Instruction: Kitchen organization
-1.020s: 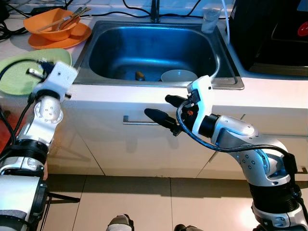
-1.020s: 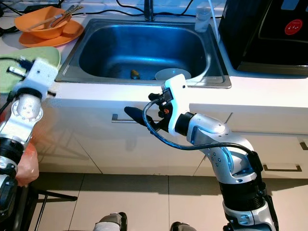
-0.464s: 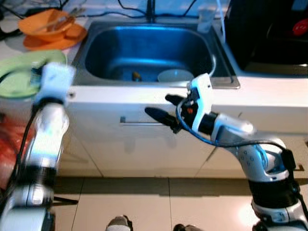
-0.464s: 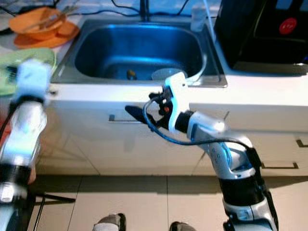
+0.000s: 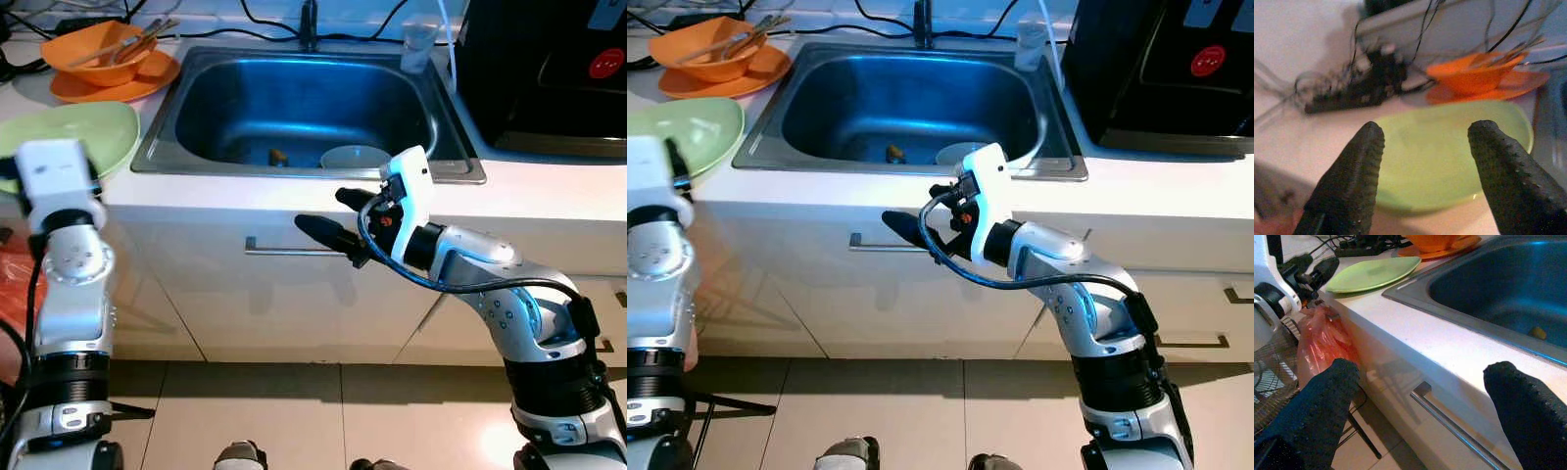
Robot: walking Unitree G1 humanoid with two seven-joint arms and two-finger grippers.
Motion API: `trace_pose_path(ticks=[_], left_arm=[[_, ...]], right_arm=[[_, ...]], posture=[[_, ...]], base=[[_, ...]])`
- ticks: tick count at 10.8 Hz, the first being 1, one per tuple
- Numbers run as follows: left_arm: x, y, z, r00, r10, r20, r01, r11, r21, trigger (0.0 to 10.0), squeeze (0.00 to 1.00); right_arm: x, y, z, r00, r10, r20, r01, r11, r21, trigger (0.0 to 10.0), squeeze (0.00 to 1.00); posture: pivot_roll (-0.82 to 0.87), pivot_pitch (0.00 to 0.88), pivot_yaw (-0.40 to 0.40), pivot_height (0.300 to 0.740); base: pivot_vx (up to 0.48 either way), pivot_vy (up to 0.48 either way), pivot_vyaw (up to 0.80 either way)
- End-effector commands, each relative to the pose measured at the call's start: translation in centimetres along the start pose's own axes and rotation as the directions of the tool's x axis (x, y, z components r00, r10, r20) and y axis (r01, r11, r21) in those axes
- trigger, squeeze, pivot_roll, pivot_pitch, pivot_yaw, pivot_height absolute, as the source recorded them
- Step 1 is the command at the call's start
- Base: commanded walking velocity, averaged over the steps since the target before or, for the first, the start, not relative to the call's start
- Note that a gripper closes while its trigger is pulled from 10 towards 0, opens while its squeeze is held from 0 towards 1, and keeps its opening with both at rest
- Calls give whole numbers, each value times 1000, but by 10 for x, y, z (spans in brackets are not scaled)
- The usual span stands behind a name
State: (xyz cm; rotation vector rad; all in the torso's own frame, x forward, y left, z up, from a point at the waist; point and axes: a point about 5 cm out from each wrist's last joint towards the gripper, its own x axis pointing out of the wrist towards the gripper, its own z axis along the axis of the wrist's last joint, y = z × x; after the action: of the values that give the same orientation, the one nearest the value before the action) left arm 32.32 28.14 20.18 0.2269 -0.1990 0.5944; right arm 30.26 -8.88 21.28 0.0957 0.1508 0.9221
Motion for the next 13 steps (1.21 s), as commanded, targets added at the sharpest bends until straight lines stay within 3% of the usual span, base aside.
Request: trace_pose_path(ticks=[1,2,4,8,11,12,13], left_arm=[[0,4,-3,999,38,-36,-39,999,-35,10000,1000],[1,6,-7,994,61,-88,-72,989,-132,10000,1000],[-1,9,-9,985,86,-147,-117,970,-213,10000,1000],[10,21,-8,972,147,-185,-192,948,-254,10000,1000],[28,30,-11,958,154,-242,-237,900,-366,10000,1000],[31,27,-16,949,128,-289,-253,857,-449,10000,1000],[33,26,-18,952,108,-286,-236,855,-462,10000,1000]], right_arm=[[1,0,3,1000,13,8,-13,1000,-12,10000,90],[2,0,3,1000,13,7,-13,1000,-12,10000,86],[3,-1,2,1000,13,7,-13,1000,-12,10000,90],[3,-1,2,1000,15,7,-15,1000,-12,10000,86],[2,-1,2,1000,16,5,-16,1000,-11,10000,82],[1,-1,2,1000,12,4,-12,1000,-11,10000,90],[0,-1,1,1000,11,4,-11,1000,-10,10000,86]], posture=[[128,96,-19,740],[130,96,-20,740],[134,96,-20,740],[130,98,-22,740],[122,102,-23,740],[117,105,-20,740],[113,105,-17,740]], base=[[0,0,0],[0,0,0],[0,0,0],[0,0,0],[0,0,0],[0,0,0],[0,0,0]])
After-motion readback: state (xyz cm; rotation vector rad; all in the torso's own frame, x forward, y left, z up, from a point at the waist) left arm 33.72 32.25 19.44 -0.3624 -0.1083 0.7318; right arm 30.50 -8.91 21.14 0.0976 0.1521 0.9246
